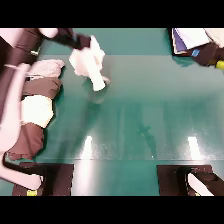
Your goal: Fold the shirts.
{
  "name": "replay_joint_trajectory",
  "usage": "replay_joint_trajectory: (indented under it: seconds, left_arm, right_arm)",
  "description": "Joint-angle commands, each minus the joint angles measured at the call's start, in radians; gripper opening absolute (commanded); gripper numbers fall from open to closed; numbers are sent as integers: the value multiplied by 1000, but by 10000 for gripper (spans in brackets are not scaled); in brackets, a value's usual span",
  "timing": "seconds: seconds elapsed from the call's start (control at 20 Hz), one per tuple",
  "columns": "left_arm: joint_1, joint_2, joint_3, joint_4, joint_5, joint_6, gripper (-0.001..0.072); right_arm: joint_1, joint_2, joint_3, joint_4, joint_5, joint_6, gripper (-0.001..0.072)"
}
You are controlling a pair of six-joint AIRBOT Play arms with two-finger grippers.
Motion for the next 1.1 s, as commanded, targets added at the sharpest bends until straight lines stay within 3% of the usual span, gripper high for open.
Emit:
replay_joint_trajectory:
  seconds: [0.0, 0.3, 0.5, 0.55, 0.6, 0.65, 0.85, 1.05]
  left_arm:
    - [-11, 238, 27, 6, -57, 20, 27]
    - [-175, 360, -71, -16, -174, 33, 27]
    - [-291, 302, -285, -151, -121, 35, 32]
    - [-307, 285, -332, -175, -76, 38, 218]
    - [-318, 263, -369, -181, -20, 41, 541]
    - [-319, 247, -384, -174, 19, 41, 621]
    - [-207, 224, -385, -67, 77, 37, 621]
    - [-42, 143, -391, -144, -16, 33, 622]
  right_arm:
    - [0, -27, 148, -4, 21, 0, 17]
    - [0, -157, 383, -3, 183, 0, 16]
    - [0, -237, 493, -3, 284, 0, 16]
    - [0, -249, 506, -3, 296, 1, 16]
    - [0, -256, 509, -3, 299, 1, 16]
    - [0, -257, 506, -5, 299, 1, 16]
    - [0, -257, 506, -106, 401, 3, 17]
    - [0, -218, 388, -195, 466, 39, 16]
